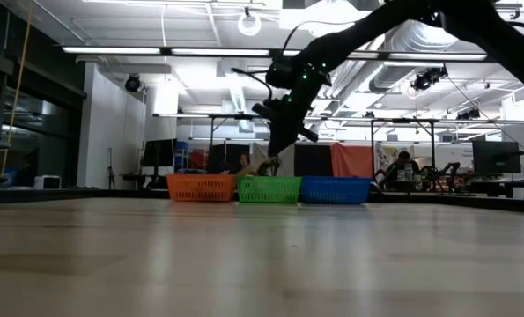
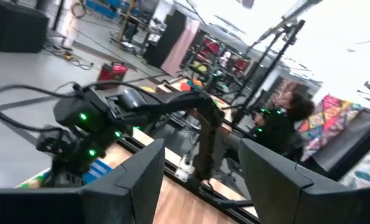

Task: Sort rubber bands into baskets
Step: Put the white rubber band into the green basket

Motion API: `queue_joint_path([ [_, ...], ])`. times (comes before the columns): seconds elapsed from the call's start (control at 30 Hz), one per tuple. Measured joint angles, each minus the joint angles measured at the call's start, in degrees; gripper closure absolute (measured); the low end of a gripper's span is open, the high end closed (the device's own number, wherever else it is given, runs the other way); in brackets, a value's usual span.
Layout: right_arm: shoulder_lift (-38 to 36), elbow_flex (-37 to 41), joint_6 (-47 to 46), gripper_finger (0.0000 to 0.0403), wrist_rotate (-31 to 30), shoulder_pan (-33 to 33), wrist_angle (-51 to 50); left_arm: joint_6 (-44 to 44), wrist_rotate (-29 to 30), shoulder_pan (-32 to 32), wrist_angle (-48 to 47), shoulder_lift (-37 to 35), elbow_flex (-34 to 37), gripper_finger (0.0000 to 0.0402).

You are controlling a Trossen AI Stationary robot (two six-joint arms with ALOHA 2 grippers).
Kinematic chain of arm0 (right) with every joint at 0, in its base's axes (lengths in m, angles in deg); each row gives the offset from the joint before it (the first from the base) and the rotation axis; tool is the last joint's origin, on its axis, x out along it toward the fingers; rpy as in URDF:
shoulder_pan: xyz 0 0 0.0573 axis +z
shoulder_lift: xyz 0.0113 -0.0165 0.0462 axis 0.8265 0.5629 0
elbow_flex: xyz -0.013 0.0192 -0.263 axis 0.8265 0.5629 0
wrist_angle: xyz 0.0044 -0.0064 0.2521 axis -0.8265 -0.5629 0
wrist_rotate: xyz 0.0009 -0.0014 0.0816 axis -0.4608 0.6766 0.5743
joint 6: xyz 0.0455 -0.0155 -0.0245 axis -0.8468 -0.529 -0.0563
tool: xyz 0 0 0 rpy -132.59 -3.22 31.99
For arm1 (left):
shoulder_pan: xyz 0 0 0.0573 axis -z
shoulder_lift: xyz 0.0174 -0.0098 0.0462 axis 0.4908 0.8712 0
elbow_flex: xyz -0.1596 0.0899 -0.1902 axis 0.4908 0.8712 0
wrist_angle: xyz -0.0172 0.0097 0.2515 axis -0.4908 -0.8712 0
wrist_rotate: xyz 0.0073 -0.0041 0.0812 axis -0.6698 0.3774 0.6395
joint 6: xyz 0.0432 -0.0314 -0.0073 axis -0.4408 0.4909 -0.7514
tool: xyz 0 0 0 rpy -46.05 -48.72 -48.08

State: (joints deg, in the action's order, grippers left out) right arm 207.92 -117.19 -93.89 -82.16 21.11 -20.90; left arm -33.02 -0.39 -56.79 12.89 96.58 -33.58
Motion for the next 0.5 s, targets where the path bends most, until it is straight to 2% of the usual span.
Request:
queue_joint_path([
  [0.1,0.11,0.41,-1.33,0.0399,-2.12,0.0,0.63,-0.04,1.1,0.0,0.0,0.0,0.0,0.0201],
  [0.2,0.07,0.35,-0.36,0.0374,-2.13,0.0,1.83,-0.04,1.1,0.0,-0.11,0.0,0.0,0.0201],
  [0.33,0.06,-0.58,-0.03,0.0303,-1.88,0.0,1.22,0.15,1.12,0.0,-0.15,0.05,0.0,0.0201],
  [0.5,0.05,-2.64,2.54,0.0207,-1.68,-0.22,-4.95,0.31,1.15,0.04,-0.2,0.11,0.0,0.0201],
])
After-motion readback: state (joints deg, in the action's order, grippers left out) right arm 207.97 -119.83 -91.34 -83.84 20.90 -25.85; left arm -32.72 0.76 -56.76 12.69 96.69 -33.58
